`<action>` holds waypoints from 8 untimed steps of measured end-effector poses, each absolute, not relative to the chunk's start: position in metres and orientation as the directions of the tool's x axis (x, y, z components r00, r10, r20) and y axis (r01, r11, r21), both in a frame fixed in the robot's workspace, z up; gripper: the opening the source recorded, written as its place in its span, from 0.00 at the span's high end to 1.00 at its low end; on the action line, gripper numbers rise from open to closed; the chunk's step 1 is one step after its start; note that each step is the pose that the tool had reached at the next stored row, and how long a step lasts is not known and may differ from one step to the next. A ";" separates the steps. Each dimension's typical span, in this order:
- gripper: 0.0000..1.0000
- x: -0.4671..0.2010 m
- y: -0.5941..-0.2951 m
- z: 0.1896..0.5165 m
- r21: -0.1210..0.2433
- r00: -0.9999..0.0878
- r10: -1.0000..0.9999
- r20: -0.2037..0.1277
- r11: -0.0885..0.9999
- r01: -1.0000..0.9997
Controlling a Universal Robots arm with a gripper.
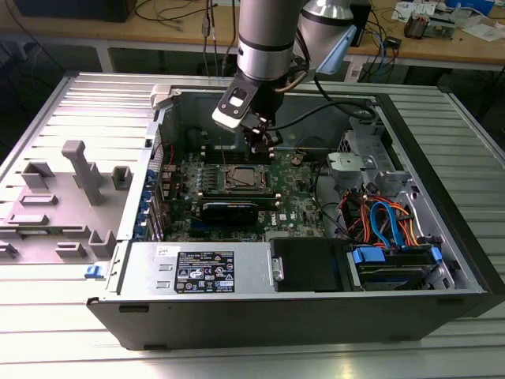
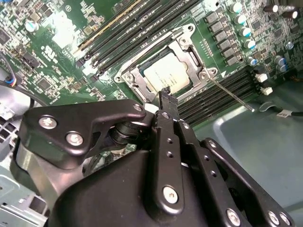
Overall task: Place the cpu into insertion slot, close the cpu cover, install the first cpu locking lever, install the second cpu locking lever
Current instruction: 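Install the first cpu locking lever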
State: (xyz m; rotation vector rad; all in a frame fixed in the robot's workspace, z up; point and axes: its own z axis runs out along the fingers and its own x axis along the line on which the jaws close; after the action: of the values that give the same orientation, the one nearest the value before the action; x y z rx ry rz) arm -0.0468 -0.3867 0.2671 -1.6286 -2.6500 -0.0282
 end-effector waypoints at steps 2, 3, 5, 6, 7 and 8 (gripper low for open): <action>0.89 -0.047 -0.387 0.267 -0.001 -0.484 0.874 0.036 0.485 0.875; 0.89 -0.047 -0.387 0.267 -0.001 -0.507 0.861 0.036 0.507 0.862; 0.89 -0.047 -0.387 0.267 -0.001 -0.537 0.843 0.036 0.537 0.844; 0.89 -0.047 -0.387 0.267 -0.001 -0.575 0.817 0.036 0.575 0.818; 0.89 -0.047 -0.387 0.267 -0.001 -0.603 0.797 0.036 0.603 0.797; 0.89 -0.047 -0.387 0.267 -0.001 -0.623 0.782 0.036 0.623 0.782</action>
State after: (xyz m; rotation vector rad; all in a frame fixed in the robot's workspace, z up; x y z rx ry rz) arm -0.0468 -0.3867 0.2670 -1.3499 -2.8004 -0.0232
